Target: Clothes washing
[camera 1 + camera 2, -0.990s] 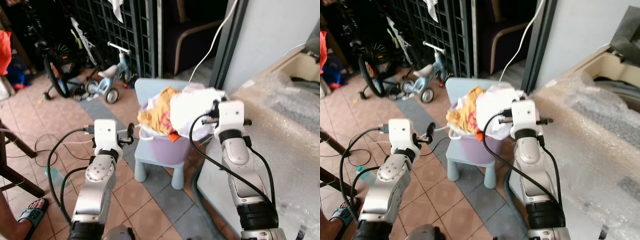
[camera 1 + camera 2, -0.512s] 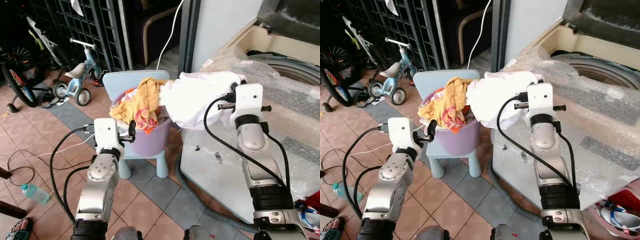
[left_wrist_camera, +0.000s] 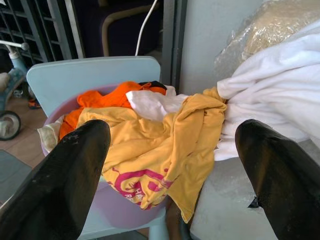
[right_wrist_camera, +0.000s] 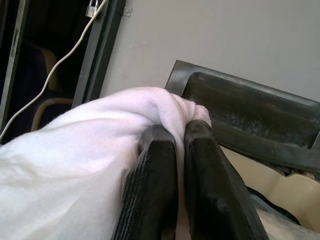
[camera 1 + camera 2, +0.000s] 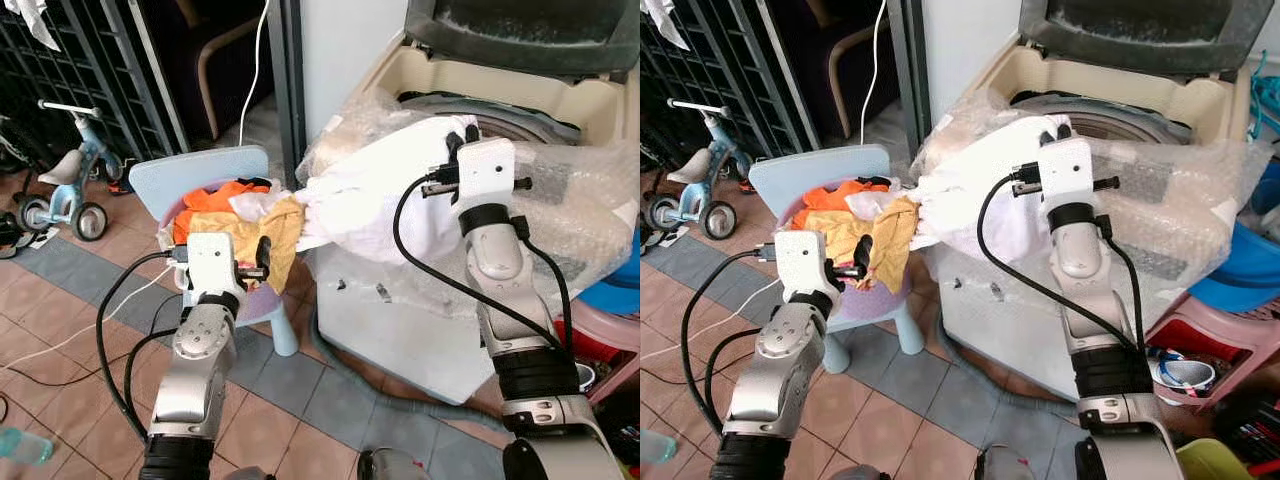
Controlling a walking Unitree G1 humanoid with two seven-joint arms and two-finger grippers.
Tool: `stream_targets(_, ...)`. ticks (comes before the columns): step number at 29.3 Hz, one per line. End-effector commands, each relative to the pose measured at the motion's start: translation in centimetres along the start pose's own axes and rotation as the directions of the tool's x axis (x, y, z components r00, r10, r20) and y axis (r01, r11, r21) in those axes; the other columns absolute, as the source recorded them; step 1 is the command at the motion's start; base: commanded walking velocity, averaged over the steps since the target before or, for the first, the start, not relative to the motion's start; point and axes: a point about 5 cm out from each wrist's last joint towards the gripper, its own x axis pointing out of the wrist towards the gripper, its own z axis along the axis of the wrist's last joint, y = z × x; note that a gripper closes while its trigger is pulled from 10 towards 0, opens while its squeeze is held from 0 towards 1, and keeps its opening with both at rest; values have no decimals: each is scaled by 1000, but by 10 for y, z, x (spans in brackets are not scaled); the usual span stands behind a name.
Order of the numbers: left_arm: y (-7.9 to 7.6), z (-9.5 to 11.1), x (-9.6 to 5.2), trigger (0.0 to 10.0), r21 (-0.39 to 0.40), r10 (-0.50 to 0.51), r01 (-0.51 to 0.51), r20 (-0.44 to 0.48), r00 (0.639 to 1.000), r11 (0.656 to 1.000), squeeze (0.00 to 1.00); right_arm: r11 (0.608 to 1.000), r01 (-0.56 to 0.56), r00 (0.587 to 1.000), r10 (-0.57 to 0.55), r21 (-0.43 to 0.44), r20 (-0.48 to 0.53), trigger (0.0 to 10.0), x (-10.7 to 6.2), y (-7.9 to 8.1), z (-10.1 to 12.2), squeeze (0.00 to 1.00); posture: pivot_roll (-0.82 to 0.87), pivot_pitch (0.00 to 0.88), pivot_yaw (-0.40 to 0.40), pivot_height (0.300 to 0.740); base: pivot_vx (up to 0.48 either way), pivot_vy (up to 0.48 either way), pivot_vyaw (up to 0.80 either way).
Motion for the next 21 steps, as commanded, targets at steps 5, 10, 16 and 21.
stream_targets(5, 2, 0, 1, 10000, 0, 9, -9, 0, 1000, 1000, 0, 1000, -2, 1000, 2, -2, 31, 10000, 1, -1, 4, 0, -70, 5, 37, 740, 0, 0, 0)
stream_targets(10, 4, 5, 4, 10000, -7, 18, -17, 17, 1000, 1000, 0, 1000, -4, 1000, 4, -5, 31, 10000, 1, -1, 3, 0, -73, 4, 37, 740, 0, 0, 0)
stream_targets(16, 10, 3, 5, 10000, -9, 70, -70, 9, 997, 997, 0, 999, -48, 999, 47, 12, 19, 10000, -3, 6, 0, 0, -72, 6, 32, 740, 0, 0, 0)
stream_targets(21, 12, 5, 4, 10000, -25, 72, -72, 17, 997, 997, 0, 996, -84, 996, 83, 36, 7, 10000, -9, 15, -3, 0, -70, 6, 31, 740, 0, 266, 0)
